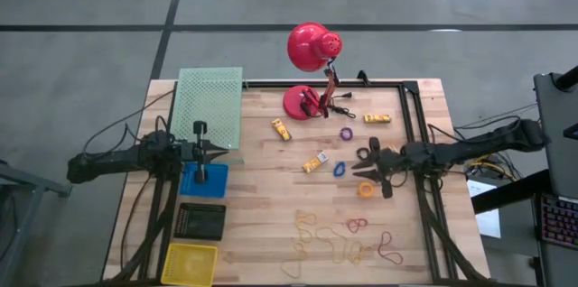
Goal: Pick & Place Office Desk Supplies
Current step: Put the yellow rubber band into the yellow bin
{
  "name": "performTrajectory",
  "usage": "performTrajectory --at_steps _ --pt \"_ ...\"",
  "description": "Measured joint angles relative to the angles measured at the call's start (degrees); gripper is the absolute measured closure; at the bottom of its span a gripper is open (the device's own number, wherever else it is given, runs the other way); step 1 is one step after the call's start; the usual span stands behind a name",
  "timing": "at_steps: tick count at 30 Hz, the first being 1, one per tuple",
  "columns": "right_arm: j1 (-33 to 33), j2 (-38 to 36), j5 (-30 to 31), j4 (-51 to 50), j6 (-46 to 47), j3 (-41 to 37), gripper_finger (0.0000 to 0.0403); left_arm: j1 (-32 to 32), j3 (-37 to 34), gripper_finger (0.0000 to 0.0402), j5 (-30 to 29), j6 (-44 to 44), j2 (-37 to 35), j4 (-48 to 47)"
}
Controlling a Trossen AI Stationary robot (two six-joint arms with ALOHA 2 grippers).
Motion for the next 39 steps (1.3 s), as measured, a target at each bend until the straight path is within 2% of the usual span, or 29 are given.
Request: performTrajectory --at_steps 5,8,13,17,30,39 --pt "-0.6 2.77 -1.39 0.52 -0.36 1.86 0.0316 -0.01 -0.01 0.0378 0.0 0.0 -0.01 0.02" --pt "-0.54 5.07 -5.86 -2.31 -2.63 7.1 0.0316 0.0 0.01 0.0378 0.0 0.0 -0.01 0.0" --pt "-0.49 11.47 -5.54 -12.79 -3.8 17.02 0.0316 0.0 0.0 0.0378 0.0 0.0 -0.01 0.0" --pt "-0.43 18.05 -5.74 -16.94 -4.25 23.05 0.0316 -0.01 -0.01 0.0378 0.0 -0.01 -0.01 0.0" --pt "-0.43 38.14 -5.76 -18.48 -0.02 34.7 0.0316 -0.01 0.01 0.0378 0.0 0.0 -0.01 0.02" --pt "-0.4 45.17 -5.74 -18.34 3.37 40.76 0.0316 -0.01 -0.01 0.0378 0.0 0.0 -0.01 0.01"
